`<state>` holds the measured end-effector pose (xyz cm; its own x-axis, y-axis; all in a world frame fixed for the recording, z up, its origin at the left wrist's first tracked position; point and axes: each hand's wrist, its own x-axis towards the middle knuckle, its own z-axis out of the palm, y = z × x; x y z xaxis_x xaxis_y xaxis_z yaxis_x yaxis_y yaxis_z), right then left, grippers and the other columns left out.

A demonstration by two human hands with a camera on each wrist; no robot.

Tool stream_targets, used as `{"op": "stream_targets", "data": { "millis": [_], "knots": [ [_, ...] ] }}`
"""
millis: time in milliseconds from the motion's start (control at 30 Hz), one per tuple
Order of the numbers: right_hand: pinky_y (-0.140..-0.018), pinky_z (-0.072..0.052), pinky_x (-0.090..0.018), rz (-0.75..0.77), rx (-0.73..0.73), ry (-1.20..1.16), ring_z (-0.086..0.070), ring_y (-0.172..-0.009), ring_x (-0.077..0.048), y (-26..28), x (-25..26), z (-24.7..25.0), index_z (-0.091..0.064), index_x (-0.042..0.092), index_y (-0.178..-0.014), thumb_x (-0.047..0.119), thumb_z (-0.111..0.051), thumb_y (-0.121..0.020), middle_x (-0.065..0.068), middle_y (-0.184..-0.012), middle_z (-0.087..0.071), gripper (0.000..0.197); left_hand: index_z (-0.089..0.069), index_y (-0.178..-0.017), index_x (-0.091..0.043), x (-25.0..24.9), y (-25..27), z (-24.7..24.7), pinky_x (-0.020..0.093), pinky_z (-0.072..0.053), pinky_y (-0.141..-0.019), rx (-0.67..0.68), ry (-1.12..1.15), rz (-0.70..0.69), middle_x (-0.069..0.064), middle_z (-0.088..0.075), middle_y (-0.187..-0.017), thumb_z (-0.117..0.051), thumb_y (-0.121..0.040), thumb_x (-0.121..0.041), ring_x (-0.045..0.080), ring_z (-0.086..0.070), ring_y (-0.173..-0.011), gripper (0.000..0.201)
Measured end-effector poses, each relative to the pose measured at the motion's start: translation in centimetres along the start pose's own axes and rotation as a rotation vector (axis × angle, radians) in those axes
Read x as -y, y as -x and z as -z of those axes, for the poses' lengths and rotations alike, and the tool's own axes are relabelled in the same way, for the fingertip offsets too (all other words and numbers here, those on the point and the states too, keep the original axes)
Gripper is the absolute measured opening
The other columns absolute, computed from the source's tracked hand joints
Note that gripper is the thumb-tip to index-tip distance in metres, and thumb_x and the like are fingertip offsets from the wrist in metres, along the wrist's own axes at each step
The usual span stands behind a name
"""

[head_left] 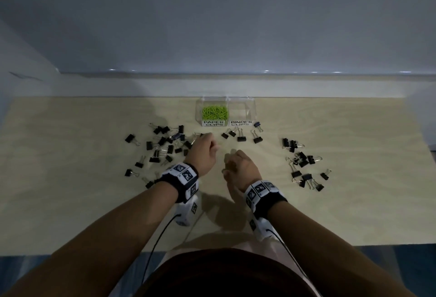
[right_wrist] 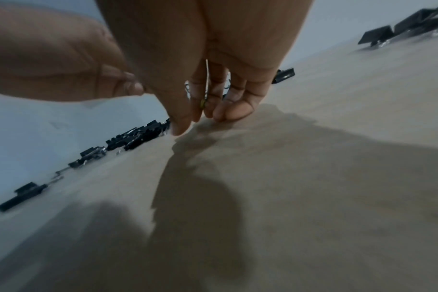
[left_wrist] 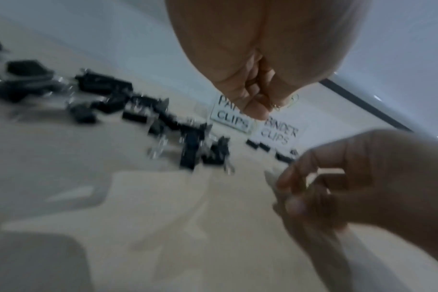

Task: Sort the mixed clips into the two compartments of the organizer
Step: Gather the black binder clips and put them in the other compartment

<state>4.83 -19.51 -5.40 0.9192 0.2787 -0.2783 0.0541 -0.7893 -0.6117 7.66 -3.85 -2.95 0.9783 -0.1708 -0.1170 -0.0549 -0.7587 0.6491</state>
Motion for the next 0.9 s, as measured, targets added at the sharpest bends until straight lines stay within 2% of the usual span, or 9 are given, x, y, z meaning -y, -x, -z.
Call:
{"op": "stream_targets", "data": {
  "millis": [133,267,400,533,633,733,800,867,900],
  "knots": [
    [-0.074,-0.054,-0.035,0.11,-0.155,-0.026,-0.06,-0.089,-0.034,-2.1,1.6,1.1,-0.066,0.003,-0.096,0.006,-0.057,-0.078,-0.015,-0.101,-0.06,0.021,-0.054,-0.085,-0.004,-1.6,-5.5,4.3,0.027,-0.048,-0.066,-0.139,-0.034,0.061,0.005,-0.059,-0.083,-0.046,-0.093,-0.011,0.016,-0.054,-0.074,0.013],
    [-0.083,-0.053,-0.039,0.138,-0.288,0.063,-0.053,-0.101,-0.028,-5.8,4.7,4.0,-0.061,0.005,-0.111,0.001,-0.053,-0.082,-0.01,-0.113,-0.056,0.031,-0.066,-0.085,-0.003,-1.9,-9.1,7.0,0.036,-0.054,-0.078,-0.002,-0.136,0.103,0.011,-0.07,-0.087,-0.053,-0.088,-0.006,0.025,-0.065,-0.082,0.013],
    [-0.093,-0.049,-0.04,0.089,-0.155,0.209,-0.047,-0.111,-0.027,-8.7,6.4,6.3,-0.055,0.012,-0.125,-0.004,-0.05,-0.082,-0.009,-0.126,-0.05,0.047,-0.067,-0.091,-0.008,-0.5,-8.6,7.7,0.032,-0.054,-0.076,-0.041,-0.083,0.075,0.006,-0.071,-0.088,-0.058,-0.087,-0.011,0.021,-0.065,-0.08,0.01],
    [-0.088,-0.052,-0.041,0.07,-0.28,0.158,-0.054,-0.104,-0.025,-7.9,3.9,7.2,-0.064,0.014,-0.11,-0.001,-0.056,-0.081,-0.006,-0.114,-0.058,0.034,-0.063,-0.092,-0.01,4.6,-5.7,8.1,0.036,-0.051,-0.073,-0.116,-0.193,0.138,0.01,-0.064,-0.093,-0.053,-0.088,-0.016,0.026,-0.059,-0.086,0.012],
    [-0.092,-0.046,-0.048,-0.13,-0.397,0.25,-0.053,-0.106,-0.025,-5.2,-1.4,8.2,-0.062,0.022,-0.11,0.015,-0.052,-0.087,-0.005,-0.117,-0.058,0.026,-0.055,-0.115,-0.018,9.7,-2.6,9.3,0.047,-0.047,-0.088,-0.076,-0.369,0.389,0.014,-0.046,-0.122,-0.057,-0.084,-0.034,0.038,-0.044,-0.11,0.034],
    [-0.098,-0.033,-0.057,-0.566,-0.315,0.287,-0.036,-0.124,-0.032,-1.6,-7.4,9.3,-0.044,0.038,-0.127,0.046,-0.047,-0.086,-0.001,-0.14,-0.037,0.042,-0.034,-0.132,-0.035,12.6,0.6,10.5,0.053,-0.039,-0.097,-0.006,-0.4,0.675,0.006,-0.022,-0.142,-0.061,-0.074,-0.059,0.041,-0.028,-0.123,0.069],
    [-0.098,-0.027,-0.062,-0.725,-0.219,0.251,-0.026,-0.129,-0.034,0.7,-10.2,9.3,-0.033,0.047,-0.129,0.058,-0.045,-0.082,0.002,-0.147,-0.024,0.05,-0.025,-0.138,-0.037,14.0,1.5,10.0,0.057,-0.03,-0.103,0.106,-0.418,0.698,0.007,-0.017,-0.147,-0.054,-0.074,-0.069,0.041,-0.023,-0.13,0.078],
    [-0.101,-0.021,-0.065,-0.743,-0.158,0.223,-0.017,-0.134,-0.037,2.2,-11.1,8.3,-0.025,0.05,-0.132,0.063,-0.043,-0.08,0.004,-0.15,-0.014,0.056,-0.024,-0.14,-0.038,14.0,1.9,8.8,0.059,-0.023,-0.107,0.197,-0.428,0.64,0.011,-0.019,-0.149,-0.044,-0.072,-0.078,0.042,-0.019,-0.135,0.081],
    [-0.104,-0.017,-0.065,-0.735,-0.142,0.23,-0.011,-0.137,-0.039,2.5,-10.8,7.6,-0.021,0.048,-0.135,0.063,-0.043,-0.08,0.003,-0.153,-0.009,0.06,-0.025,-0.139,-0.04,13.6,2.1,8.0,0.059,-0.026,-0.106,0.196,-0.411,0.631,0.009,-0.019,-0.149,-0.043,-0.072,-0.08,0.043,-0.019,-0.134,0.08]
  ]
}}
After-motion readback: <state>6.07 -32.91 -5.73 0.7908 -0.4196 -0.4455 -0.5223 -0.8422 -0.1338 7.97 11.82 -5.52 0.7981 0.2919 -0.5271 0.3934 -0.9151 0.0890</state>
